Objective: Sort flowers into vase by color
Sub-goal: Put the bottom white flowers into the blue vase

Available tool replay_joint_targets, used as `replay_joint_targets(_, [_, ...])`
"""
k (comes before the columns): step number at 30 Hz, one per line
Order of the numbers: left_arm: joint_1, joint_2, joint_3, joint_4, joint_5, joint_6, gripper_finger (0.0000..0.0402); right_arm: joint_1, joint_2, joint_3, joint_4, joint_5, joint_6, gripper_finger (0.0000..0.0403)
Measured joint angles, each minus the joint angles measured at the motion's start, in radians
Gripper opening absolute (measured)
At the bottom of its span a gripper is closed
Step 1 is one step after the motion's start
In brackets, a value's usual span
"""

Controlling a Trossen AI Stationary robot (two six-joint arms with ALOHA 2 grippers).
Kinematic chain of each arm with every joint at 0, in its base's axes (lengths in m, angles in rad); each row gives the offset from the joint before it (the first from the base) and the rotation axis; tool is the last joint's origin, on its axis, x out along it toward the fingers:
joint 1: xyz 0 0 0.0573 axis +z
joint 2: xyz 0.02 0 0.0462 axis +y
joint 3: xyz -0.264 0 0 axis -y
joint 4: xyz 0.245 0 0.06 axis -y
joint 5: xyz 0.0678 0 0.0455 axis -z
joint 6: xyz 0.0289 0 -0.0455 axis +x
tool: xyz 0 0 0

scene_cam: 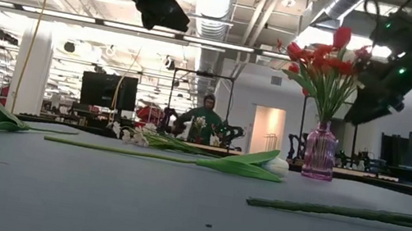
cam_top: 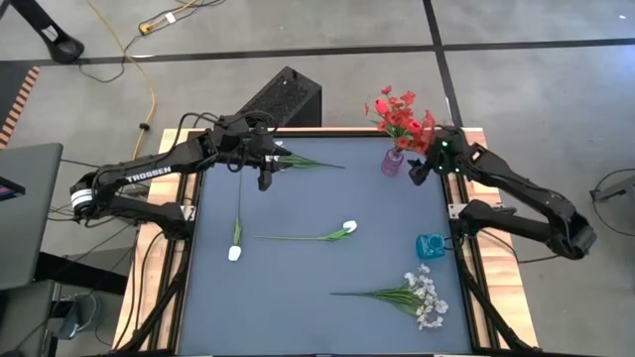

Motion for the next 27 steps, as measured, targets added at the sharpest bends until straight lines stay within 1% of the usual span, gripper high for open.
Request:
replay_joint_targets(5, [-0.015,0.0,0.0,-0.001,-0.001,0.0,0.0148,0.0,0.116,0.014,-0.017,-0.062,-0.014,0.0265])
replay_joint_targets(9, [-0.016,0.0,0.0,-0.005,0.0,0.0,0.0148,0.0,0.214,0.067,-0.084,-0.074,-0.044,0.0265])
replay_joint_targets(11, [-0.016,0.0,0.0,-0.006,-0.001,0.001,0.0148,0.0,0.249,0.101,-0.144,-0.074,-0.061,0.0265])
replay_joint_targets(12, [-0.016,0.0,0.0,-0.008,-0.001,0.005,0.0148,0.0,0.256,0.108,-0.147,-0.075,-0.064,0.0265])
replay_joint_targets(16, [-0.016,0.0,0.0,-0.01,-0.001,0.014,0.0148,-0.001,0.257,0.108,-0.151,-0.067,-0.063,0.0265])
replay_joint_targets(20, [-0.016,0.0,0.0,-0.006,-0.001,0.023,0.0148,-0.001,0.233,0.108,-0.15,-0.012,-0.046,0.0265])
replay_joint_targets(22, [-0.016,0.0,0.0,-0.006,-0.002,0.024,0.0148,-0.001,0.21,0.108,-0.148,0.007,-0.042,0.0265])
replay_joint_targets(27, [-0.016,0.0,0.0,-0.006,-0.003,0.024,0.0148,0.0,0.123,0.108,-0.138,0.006,-0.056,0.0265])
